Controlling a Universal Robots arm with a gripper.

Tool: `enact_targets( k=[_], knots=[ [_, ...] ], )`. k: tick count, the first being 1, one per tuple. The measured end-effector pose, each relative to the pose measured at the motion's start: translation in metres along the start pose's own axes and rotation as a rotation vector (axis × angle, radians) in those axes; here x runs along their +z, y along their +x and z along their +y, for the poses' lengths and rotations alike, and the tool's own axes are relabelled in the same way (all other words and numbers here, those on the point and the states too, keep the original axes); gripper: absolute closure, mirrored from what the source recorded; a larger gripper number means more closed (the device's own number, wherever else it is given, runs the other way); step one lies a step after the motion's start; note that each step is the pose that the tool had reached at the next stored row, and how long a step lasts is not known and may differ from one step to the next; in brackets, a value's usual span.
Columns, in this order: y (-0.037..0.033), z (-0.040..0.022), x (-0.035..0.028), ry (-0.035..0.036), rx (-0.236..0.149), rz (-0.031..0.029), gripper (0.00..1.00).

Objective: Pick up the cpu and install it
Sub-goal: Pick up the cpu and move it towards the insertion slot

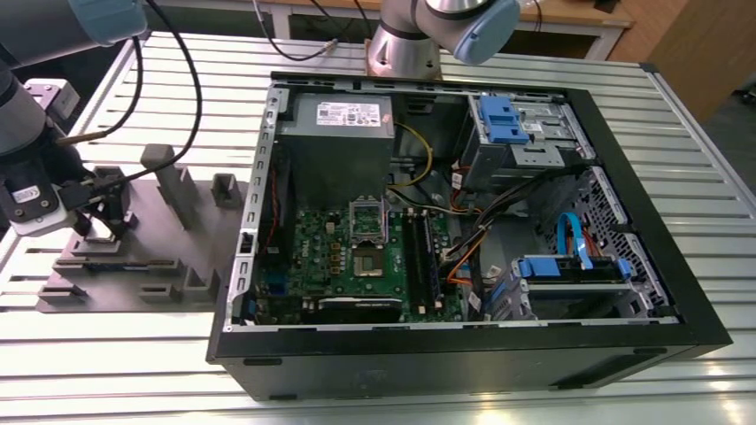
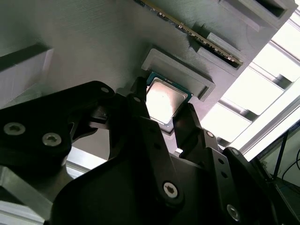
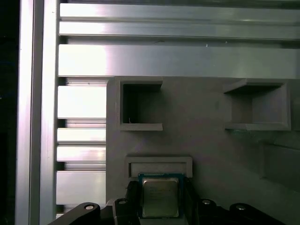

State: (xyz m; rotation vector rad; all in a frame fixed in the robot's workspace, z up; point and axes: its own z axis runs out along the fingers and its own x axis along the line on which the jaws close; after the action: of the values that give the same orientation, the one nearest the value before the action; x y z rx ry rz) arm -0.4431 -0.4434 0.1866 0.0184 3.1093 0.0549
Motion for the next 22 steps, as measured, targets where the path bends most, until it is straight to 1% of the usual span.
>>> enact_targets(
  k=[12, 19, 20, 21, 22],
  knots=[
    [0.0004, -0.0002, 0.0051, 0.0004, 0.000, 0.0006, 0.53],
    [0.0003, -0.0002, 0.0056, 0.0003, 0.000, 0.0004, 0.53],
    [0.0003, -0.0002, 0.0057, 0.0000, 0.000, 0.0001, 0.53],
    [0.0002, -0.0001, 0.0066, -0.0010, 0.000, -0.0015, 0.53],
    [0.0002, -0.0001, 0.0064, -0.0006, 0.000, -0.0008, 0.52]
  ],
)
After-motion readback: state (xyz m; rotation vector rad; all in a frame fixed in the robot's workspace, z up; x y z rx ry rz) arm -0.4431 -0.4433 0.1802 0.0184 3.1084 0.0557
